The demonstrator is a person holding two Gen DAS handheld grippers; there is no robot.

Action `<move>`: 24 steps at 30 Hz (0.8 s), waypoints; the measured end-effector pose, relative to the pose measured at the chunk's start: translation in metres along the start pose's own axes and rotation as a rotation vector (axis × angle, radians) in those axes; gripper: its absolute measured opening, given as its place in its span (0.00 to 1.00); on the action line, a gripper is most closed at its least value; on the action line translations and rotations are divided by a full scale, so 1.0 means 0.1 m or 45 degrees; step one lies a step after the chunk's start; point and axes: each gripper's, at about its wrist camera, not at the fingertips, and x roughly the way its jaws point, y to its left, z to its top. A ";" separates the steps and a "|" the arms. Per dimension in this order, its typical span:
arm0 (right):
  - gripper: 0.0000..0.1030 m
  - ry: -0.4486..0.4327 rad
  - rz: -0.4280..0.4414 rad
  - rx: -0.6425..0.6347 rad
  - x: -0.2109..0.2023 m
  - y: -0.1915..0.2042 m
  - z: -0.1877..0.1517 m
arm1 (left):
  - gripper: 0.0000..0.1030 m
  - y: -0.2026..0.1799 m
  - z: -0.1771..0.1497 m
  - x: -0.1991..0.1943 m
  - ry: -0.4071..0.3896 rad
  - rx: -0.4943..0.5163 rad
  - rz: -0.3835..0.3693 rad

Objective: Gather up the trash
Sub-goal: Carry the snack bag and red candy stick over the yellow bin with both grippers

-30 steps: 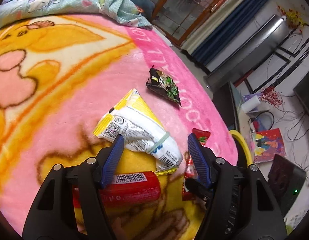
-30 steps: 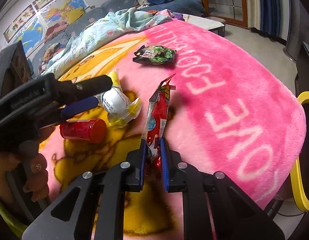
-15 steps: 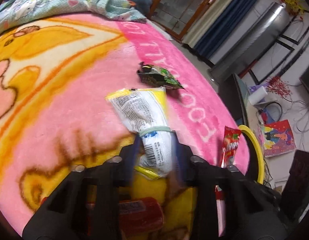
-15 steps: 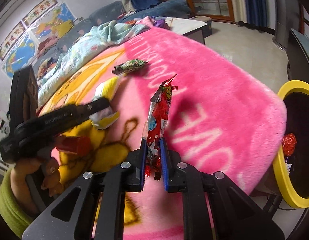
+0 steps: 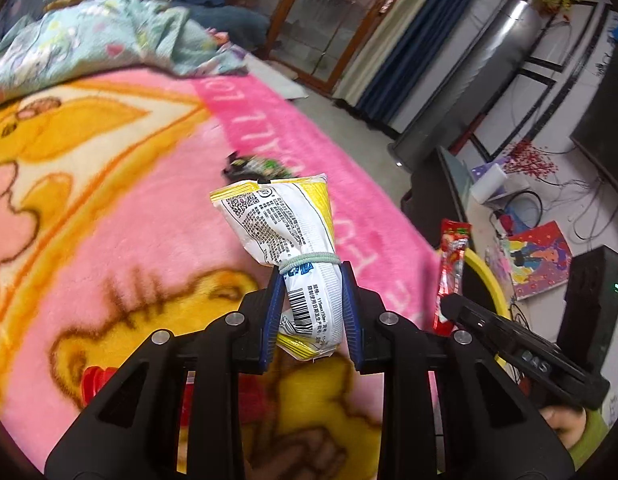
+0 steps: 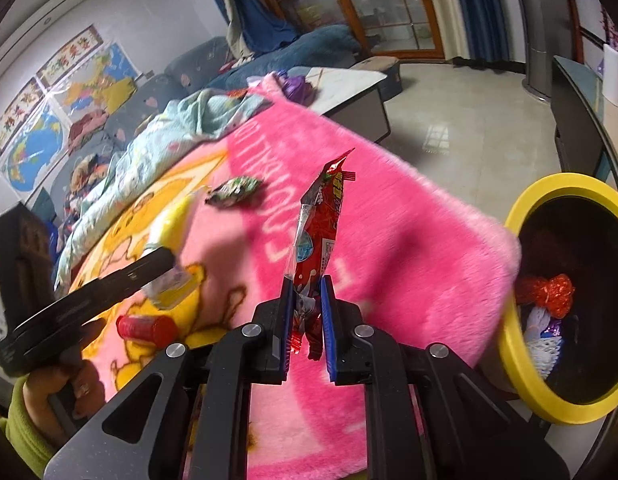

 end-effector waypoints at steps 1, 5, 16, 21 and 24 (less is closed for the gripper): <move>0.13 -0.014 -0.006 0.011 -0.03 -0.04 0.02 | 0.20 -0.05 0.01 -0.02 -0.009 0.015 -0.010; 0.13 -0.062 -0.032 0.040 -0.14 -0.16 0.07 | 0.20 -0.25 0.03 -0.05 -0.030 0.077 -0.038; 0.13 -0.198 -0.110 0.131 -0.46 -0.56 0.19 | 0.20 -0.76 0.00 0.00 -0.038 0.226 -0.116; 0.13 -0.239 -0.141 0.191 -0.57 -0.75 0.20 | 0.20 -0.99 -0.04 0.04 -0.031 0.298 -0.149; 0.13 -0.258 -0.158 0.227 -0.63 -0.86 0.20 | 0.20 -1.14 -0.07 0.09 -0.021 0.341 -0.170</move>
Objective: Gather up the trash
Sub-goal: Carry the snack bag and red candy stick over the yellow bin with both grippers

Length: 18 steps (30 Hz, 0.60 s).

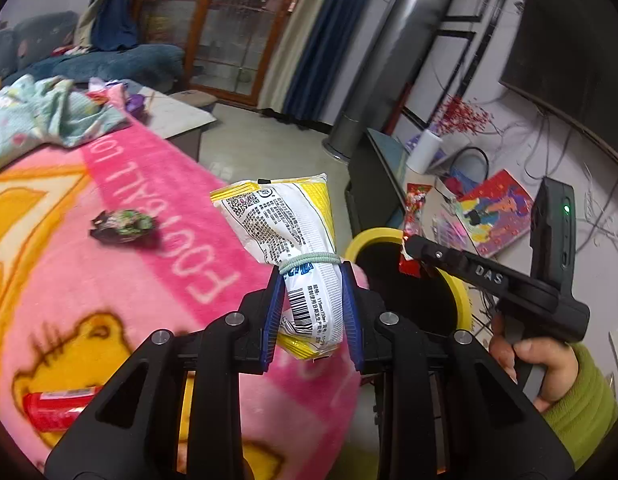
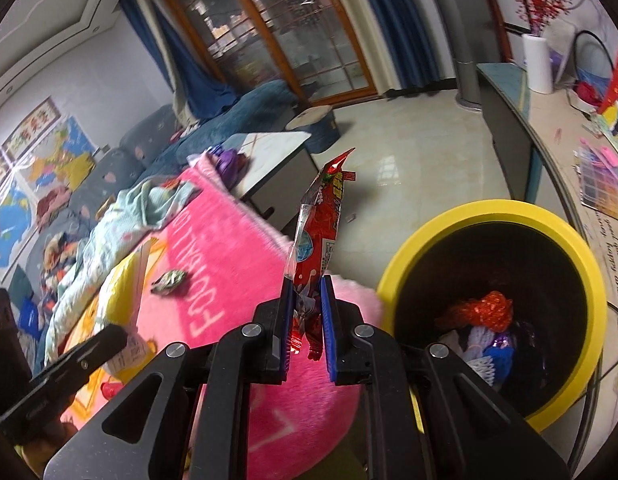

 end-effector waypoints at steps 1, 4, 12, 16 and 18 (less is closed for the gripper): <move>0.13 -0.008 -0.008 0.014 -0.02 -0.05 0.01 | 0.20 -0.03 0.00 0.02 0.004 0.009 -0.006; 0.13 -0.024 -0.025 0.047 -0.06 -0.16 0.02 | 0.20 -0.17 -0.01 0.10 0.020 0.051 -0.031; 0.13 -0.022 -0.055 0.132 -0.11 -0.47 0.04 | 0.20 -0.43 -0.06 0.26 0.051 0.133 -0.084; 0.13 -0.027 -0.092 0.167 -0.13 -0.62 0.04 | 0.20 -0.53 -0.09 0.33 0.069 0.165 -0.103; 0.13 -0.025 -0.106 0.186 -0.14 -0.70 0.03 | 0.20 -0.58 -0.10 0.39 0.079 0.185 -0.114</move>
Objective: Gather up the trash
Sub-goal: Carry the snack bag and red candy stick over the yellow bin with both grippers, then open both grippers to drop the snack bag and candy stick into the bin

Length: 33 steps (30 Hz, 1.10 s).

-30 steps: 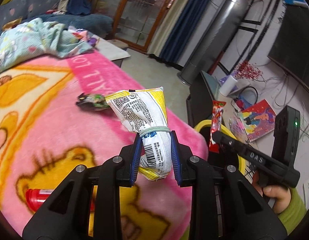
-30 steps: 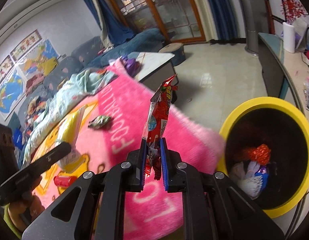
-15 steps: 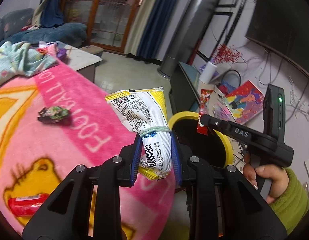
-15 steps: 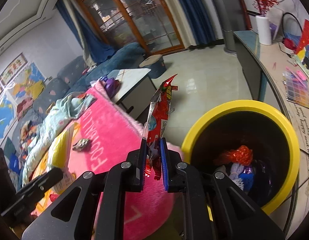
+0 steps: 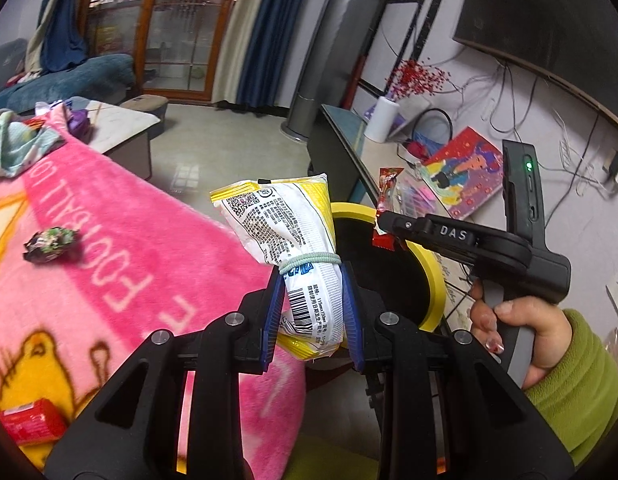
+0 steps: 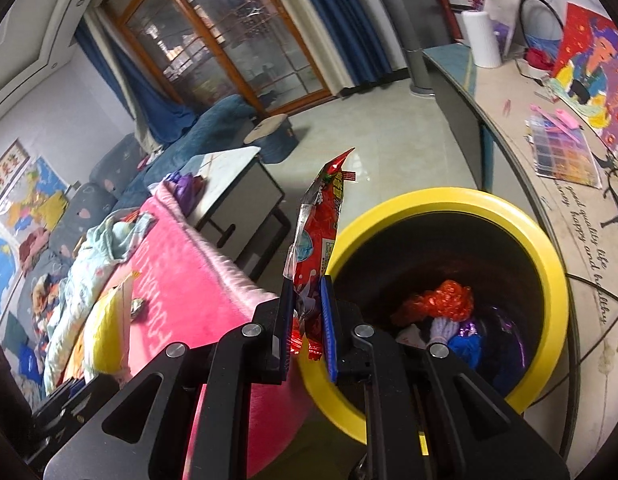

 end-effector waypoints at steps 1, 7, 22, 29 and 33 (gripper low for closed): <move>0.13 0.002 -0.009 0.009 0.00 -0.04 0.00 | 0.20 -0.02 0.00 0.01 0.004 0.006 -0.003; 0.13 0.007 -0.059 0.068 0.02 -0.27 0.02 | 0.21 -0.16 -0.03 0.17 0.035 0.056 -0.028; 0.15 0.080 -0.158 0.237 0.13 -0.91 -0.03 | 0.21 -0.45 -0.06 0.80 0.159 0.153 -0.086; 0.26 0.068 -0.172 0.308 0.08 -1.14 -0.01 | 0.26 -0.53 0.04 1.04 0.169 0.184 -0.083; 0.43 0.038 -0.183 0.342 0.03 -1.23 0.00 | 0.68 -0.44 0.09 1.02 0.137 0.134 -0.074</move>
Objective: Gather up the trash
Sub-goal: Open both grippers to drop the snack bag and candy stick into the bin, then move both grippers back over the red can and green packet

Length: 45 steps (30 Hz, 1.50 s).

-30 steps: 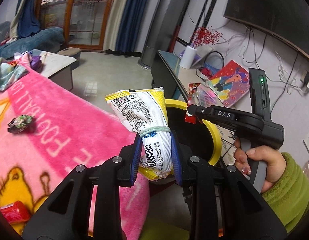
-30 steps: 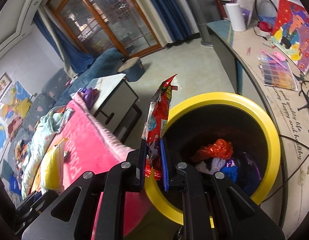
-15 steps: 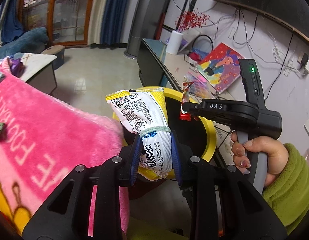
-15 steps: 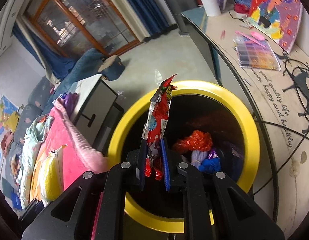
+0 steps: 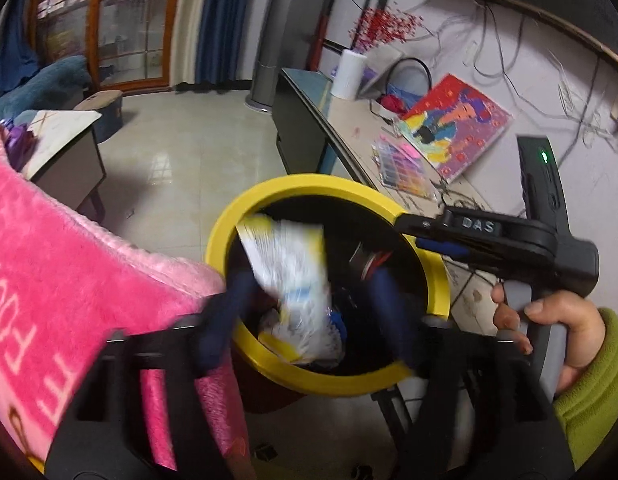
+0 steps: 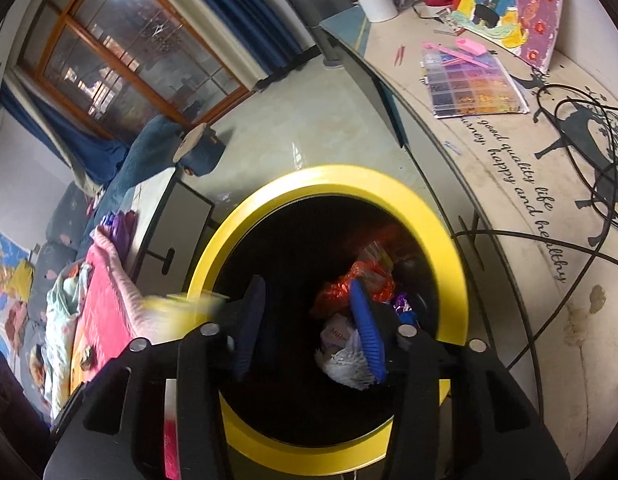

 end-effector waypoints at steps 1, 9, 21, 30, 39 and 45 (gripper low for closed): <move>0.44 -0.004 0.000 0.005 0.00 0.00 0.01 | 0.69 0.01 0.01 -0.01 -0.006 -0.008 -0.006; 0.47 -0.067 0.050 -0.066 -0.09 0.28 -0.03 | 0.89 0.23 -0.02 -0.42 -0.137 -0.070 0.035; 0.63 -0.141 0.212 -0.498 -0.33 1.44 -0.53 | 0.89 0.67 -0.18 -1.21 -0.329 -0.168 0.222; 0.64 -0.104 0.278 -0.751 -0.36 2.01 -0.91 | 0.89 0.99 -0.38 -1.69 -0.423 -0.233 0.342; 0.68 -0.060 0.328 -0.857 -0.34 2.30 -1.10 | 0.89 1.39 -0.64 -2.02 -0.458 -0.339 0.450; 0.69 0.022 0.372 -0.931 -0.22 2.57 -1.24 | 0.89 1.60 -0.82 -2.23 -0.468 -0.364 0.503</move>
